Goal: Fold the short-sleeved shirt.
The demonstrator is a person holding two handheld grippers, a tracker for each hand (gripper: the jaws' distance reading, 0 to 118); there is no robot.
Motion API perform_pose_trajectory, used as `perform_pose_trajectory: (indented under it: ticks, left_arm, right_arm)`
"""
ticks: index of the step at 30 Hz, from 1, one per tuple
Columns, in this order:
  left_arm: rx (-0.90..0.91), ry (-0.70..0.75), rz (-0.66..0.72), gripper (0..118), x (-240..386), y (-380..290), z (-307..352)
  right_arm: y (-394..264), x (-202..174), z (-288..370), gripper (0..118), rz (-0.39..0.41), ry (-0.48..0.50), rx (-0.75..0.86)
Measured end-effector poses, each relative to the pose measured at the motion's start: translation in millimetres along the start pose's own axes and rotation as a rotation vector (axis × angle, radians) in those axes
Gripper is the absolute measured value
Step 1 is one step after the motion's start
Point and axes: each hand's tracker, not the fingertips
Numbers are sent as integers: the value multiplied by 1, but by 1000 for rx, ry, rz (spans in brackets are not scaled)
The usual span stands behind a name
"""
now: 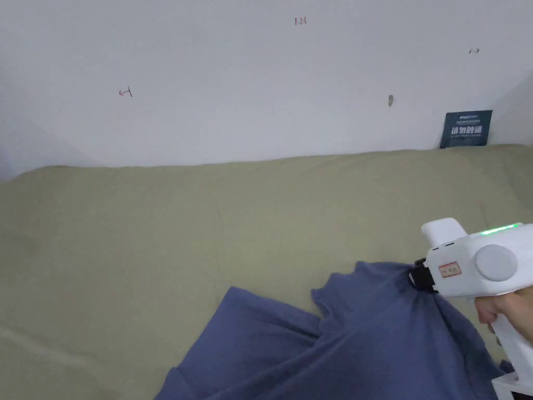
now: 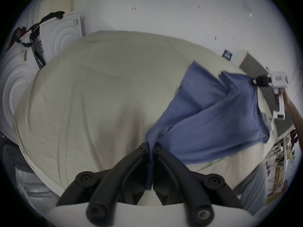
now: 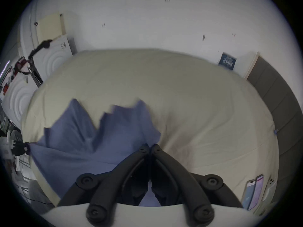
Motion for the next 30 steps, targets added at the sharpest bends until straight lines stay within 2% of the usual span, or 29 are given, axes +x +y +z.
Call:
perform_pose_trajectory:
  ticks: [3, 6, 9, 15, 18, 25, 27, 30]
  left_arm:
    - [87, -11, 16, 3, -2, 33, 24]
    - [183, -10, 16, 3, 25, 72, 62]
    - [265, 6, -46, 3, 55, 114, 105]
    - [354, -9, -105, 3, 108, 199, 177]
    - [385, -8, -107, 3, 124, 237, 199]
    - [418, 48, -93, 3, 142, 298, 214]
    - [419, 63, -99, 3, 146, 312, 217]
    - [462, 54, -85, 3, 149, 330, 216]
  right_arm:
    - [15, 4, 70, 3, 2, -30, 109]
    - [27, 9, 144, 3, -19, -41, 219]
    - [41, 16, 211, 3, -33, -62, 320]
    - [72, 37, 294, 3, -102, -97, 455]
    - [89, 45, 319, 3, -173, -92, 509]
    - [141, 59, 326, 3, -164, -112, 553]
    - [156, 61, 321, 3, -196, -114, 559]
    - [177, 66, 309, 3, -193, -126, 576]
